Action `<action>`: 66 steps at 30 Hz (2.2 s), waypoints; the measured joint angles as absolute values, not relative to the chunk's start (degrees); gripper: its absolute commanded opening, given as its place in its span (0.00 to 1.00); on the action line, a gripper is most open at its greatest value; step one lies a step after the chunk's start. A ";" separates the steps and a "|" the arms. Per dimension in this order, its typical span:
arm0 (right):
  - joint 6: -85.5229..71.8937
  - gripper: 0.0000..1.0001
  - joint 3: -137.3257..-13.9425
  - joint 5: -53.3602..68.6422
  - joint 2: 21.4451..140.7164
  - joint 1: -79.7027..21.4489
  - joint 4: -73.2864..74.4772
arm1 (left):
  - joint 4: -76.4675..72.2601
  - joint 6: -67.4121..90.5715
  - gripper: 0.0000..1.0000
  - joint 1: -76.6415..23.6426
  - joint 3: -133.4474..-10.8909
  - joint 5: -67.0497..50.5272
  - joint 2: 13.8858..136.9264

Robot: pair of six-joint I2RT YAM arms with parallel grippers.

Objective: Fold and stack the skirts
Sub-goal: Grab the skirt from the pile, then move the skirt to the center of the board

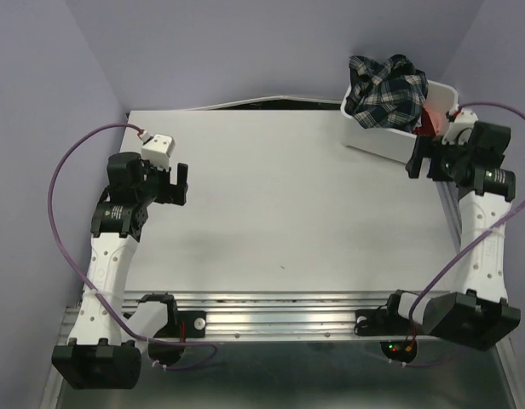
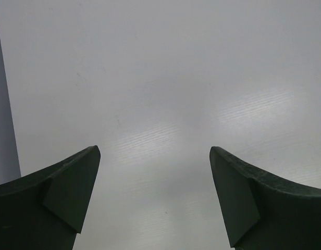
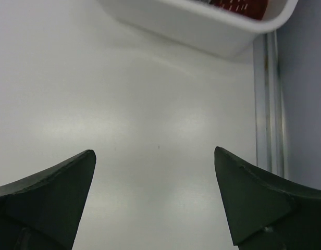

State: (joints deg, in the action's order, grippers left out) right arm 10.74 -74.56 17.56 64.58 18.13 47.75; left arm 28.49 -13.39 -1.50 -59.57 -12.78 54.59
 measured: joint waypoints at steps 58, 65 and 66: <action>-48.93 0.01 -129.71 39.92 97.93 9.39 -17.74 | 25.54 -4.84 0.98 -1.37 -62.83 -8.23 64.77; -46.87 0.01 -121.86 46.35 89.86 -2.74 -22.76 | 25.06 -5.28 0.98 1.61 -62.83 -12.75 59.90; -45.76 0.01 -119.48 46.78 88.58 -4.99 -22.20 | 24.91 -5.28 0.98 2.04 -62.83 -13.28 59.37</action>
